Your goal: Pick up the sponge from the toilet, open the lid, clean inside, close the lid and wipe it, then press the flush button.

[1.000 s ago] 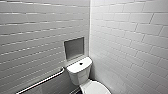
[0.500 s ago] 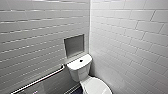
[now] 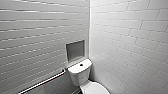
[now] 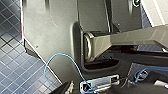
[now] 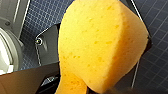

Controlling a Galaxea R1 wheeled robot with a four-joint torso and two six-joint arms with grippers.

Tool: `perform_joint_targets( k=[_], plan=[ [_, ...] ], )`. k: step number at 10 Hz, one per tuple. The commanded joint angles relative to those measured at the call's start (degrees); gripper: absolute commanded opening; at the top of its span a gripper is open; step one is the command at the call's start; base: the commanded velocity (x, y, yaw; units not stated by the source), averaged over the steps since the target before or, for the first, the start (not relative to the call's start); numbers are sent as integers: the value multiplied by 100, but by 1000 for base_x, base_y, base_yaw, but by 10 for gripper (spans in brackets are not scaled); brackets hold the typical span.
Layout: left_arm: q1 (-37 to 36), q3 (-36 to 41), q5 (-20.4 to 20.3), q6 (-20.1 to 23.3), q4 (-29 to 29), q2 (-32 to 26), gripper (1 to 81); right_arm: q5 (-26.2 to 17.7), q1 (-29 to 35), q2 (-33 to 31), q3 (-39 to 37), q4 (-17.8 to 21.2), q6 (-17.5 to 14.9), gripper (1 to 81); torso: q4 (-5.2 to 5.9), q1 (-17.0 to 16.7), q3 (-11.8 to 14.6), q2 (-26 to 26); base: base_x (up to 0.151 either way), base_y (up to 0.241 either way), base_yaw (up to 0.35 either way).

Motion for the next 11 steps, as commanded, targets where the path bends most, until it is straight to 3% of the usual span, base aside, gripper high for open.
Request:
perform_joint_targets(
  k=[1,5,6,7,8,9,11],
  plan=[
    [-183,35,379,-13,-73,-6,811,-412,162,-43,10,-71,-1,10,0,5,-5,-2,0,0,0],
    [-244,-1,371,-47,-107,12,811,-438,74,158,-481,52,78,10,0,-65,68,72,0,0,0],
    [-288,-9,257,-232,-370,-6,811,-368,22,343,-824,89,70,10,0,-68,68,72,0,0,0],
    [-288,-1,-120,-294,-608,-41,811,-245,-22,589,-1255,62,52,10,0,-68,68,74,0,0,0],
    [-288,-1,-306,-294,-688,-41,811,-254,-5,782,-1623,-112,-80,10,0,-68,68,74,0,0,0],
    [-288,-1,-324,-286,-662,-32,811,-384,65,827,-1652,-490,-106,10,0,-68,70,74,0,0,0],
    [-297,8,-332,-250,-626,-50,811,-965,285,905,-1659,-650,-106,10,0,-70,70,74,0,0,0]
  ],
)
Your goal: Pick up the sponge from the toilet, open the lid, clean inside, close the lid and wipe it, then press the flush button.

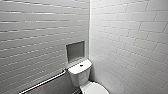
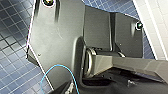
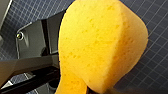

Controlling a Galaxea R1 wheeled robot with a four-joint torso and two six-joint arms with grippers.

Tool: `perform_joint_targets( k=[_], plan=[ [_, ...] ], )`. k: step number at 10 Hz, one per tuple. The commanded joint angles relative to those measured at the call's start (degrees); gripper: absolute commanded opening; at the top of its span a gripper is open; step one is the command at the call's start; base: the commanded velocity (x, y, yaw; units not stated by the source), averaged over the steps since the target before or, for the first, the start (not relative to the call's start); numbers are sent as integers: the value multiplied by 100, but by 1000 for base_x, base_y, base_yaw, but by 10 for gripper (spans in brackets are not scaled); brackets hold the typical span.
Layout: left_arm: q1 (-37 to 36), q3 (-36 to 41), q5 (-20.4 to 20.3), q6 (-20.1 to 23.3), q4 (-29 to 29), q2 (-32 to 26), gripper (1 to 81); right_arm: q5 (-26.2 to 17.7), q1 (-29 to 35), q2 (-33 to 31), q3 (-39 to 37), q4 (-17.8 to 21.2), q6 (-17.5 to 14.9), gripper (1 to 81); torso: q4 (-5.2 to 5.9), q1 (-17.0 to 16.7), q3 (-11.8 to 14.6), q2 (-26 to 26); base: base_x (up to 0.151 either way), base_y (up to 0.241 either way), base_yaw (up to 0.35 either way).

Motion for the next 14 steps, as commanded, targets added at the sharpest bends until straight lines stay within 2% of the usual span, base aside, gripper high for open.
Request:
perform_joint_targets(
  k=[1,4,14],
  plan=[
    [-242,32,320,40,-18,-24,811,-880,429,172,-140,-297,-70,10,0,0,0,0,0,0,0],
    [-295,32,337,49,273,-33,811,-1013,430,322,-441,-323,-140,10,0,-2,0,0,0,0,0],
    [-312,32,329,49,238,-103,811,-934,377,313,-423,-288,-114,10,0,-2,0,0,0,0,0]
  ],
)
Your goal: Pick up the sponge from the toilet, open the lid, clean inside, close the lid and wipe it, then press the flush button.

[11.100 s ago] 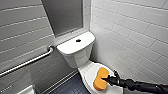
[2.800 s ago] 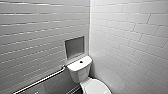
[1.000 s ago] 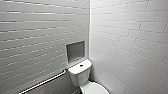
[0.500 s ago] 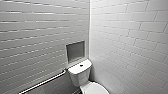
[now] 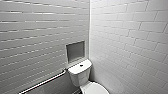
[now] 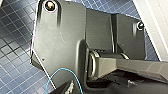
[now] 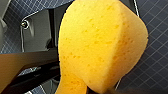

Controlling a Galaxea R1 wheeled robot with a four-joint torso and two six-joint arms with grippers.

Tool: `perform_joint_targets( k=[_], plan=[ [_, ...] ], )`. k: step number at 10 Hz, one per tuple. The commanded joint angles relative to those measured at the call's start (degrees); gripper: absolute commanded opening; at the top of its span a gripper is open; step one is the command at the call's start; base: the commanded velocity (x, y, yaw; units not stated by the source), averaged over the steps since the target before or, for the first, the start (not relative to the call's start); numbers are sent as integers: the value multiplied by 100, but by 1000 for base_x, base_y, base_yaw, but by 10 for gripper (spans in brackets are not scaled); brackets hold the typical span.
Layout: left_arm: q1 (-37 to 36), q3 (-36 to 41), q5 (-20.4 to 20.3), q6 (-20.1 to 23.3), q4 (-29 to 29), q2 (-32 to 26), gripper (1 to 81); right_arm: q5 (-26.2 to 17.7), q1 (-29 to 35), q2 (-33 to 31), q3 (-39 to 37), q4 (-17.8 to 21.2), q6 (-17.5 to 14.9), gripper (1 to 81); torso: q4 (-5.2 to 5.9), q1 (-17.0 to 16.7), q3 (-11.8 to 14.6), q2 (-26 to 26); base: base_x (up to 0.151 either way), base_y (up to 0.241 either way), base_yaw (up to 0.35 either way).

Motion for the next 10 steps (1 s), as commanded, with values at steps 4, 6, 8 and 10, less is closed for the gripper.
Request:
perform_joint_targets(
  k=[4,6,8,10],
  plan=[
    [-240,37,320,32,22,-26,811,-368,178,-34,7,-17,-8,10,0,-11,2,-2,38,0,0],
    [-240,37,320,32,30,-26,811,-360,169,-34,7,-26,-8,10,0,-9,0,5,85,0,0],
    [-231,37,320,32,22,-26,811,-360,169,-34,-2,-26,-8,10,0,-19,5,0,114,0,0],
    [-231,37,320,32,22,-26,811,-359,161,-43,-2,-26,-8,10,0,-11,2,5,114,0,0]
  ],
)
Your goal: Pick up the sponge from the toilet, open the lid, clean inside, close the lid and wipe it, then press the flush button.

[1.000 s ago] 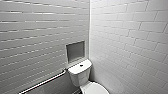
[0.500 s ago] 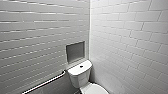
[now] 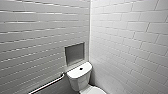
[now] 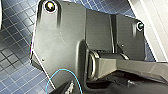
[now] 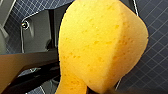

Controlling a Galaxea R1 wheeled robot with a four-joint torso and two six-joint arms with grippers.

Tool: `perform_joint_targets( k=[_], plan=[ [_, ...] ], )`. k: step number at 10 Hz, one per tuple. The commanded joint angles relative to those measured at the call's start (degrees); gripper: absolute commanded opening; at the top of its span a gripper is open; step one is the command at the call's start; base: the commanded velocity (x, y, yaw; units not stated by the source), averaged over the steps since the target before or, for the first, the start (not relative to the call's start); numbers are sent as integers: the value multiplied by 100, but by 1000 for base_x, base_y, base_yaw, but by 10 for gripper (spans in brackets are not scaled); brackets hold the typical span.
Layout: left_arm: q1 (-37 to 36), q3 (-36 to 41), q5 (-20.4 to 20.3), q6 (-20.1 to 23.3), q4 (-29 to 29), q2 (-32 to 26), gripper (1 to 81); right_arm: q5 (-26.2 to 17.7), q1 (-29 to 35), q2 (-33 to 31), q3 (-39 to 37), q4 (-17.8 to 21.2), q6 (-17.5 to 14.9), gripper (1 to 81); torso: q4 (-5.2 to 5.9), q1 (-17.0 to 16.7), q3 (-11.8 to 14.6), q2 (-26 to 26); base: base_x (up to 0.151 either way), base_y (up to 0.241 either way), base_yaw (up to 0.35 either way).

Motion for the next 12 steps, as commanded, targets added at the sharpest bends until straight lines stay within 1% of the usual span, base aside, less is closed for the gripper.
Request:
perform_joint_targets(
  k=[1,12],
  plan=[
    [-225,37,331,32,22,-26,811,-381,161,-43,6,-27,1,10,0,0,0,0,114,0,0],
    [-225,37,331,32,22,0,811,-381,143,-52,-29,-36,1,10,0,5,0,0,114,0,0]
  ],
)
